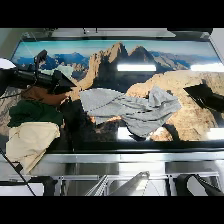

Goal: Fold the shirts.

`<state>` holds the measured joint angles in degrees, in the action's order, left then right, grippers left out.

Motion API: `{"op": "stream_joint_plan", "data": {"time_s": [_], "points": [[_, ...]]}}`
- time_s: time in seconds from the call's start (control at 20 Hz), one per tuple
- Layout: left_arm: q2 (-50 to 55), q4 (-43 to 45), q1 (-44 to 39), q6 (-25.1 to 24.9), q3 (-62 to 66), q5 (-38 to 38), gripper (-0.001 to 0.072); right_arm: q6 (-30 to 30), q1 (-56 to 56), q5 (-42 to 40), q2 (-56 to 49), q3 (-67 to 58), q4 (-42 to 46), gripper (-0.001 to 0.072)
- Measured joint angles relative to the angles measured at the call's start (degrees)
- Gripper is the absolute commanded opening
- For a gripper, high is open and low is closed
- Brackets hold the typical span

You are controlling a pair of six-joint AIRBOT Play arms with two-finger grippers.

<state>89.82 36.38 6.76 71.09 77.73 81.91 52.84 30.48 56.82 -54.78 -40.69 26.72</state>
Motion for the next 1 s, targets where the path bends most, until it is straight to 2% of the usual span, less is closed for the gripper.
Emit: {"op": "stream_joint_plan", "data": {"time_s": [0.15,0.25,0.5,0.75,1.0], "points": [[-1.3,0.0,-0.7,-0.2,-8.3,0.3,0.034,2.1,3.3,0.7,-2.1,0.2,6.0,0.0641],[-1.9,0.0,-3.0,-0.5,-14.5,-2.9,0.034,3.1,4.2,0.7,-5.0,0.2,7.6,0.064],[-1.4,0.0,-10.9,-0.9,-23.5,-11.8,0.034,3.3,5.0,-0.8,-15.1,-0.4,5.6,0.0639],[2.8,0.0,-18.4,-1.1,-23.2,-15.7,0.034,2.6,5.1,-1.2,-23.7,-4.5,4.7,0.0638],[7.0,1.5,-21.0,-0.8,-18.2,-16.7,0.0341,2.4,5.1,-1.0,-26.2,-8.5,5.7,0.0638]]}}
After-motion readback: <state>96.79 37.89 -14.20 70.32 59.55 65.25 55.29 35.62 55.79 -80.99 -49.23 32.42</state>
